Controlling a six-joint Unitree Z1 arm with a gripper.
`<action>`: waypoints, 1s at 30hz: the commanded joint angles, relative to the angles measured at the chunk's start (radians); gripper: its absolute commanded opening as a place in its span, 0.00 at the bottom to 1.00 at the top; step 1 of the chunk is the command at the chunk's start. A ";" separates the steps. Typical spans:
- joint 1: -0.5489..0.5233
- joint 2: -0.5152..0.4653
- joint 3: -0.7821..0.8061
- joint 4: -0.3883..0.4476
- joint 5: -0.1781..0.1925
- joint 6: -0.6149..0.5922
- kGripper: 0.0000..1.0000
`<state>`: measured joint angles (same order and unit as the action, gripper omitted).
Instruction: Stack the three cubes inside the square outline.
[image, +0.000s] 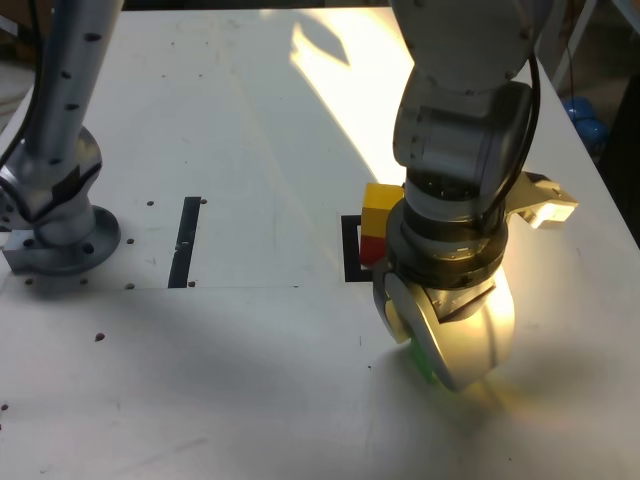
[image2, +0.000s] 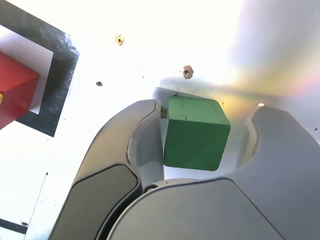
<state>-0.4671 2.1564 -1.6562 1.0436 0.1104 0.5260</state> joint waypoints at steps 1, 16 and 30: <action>-0.001 0.007 0.001 -0.002 0.000 -0.001 0.46; -0.001 0.009 -0.001 0.016 -0.002 0.003 0.39; 0.030 -0.085 -0.100 0.202 0.035 -0.102 0.39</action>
<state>-0.4422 2.0867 -1.7426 1.2246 0.1342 0.4331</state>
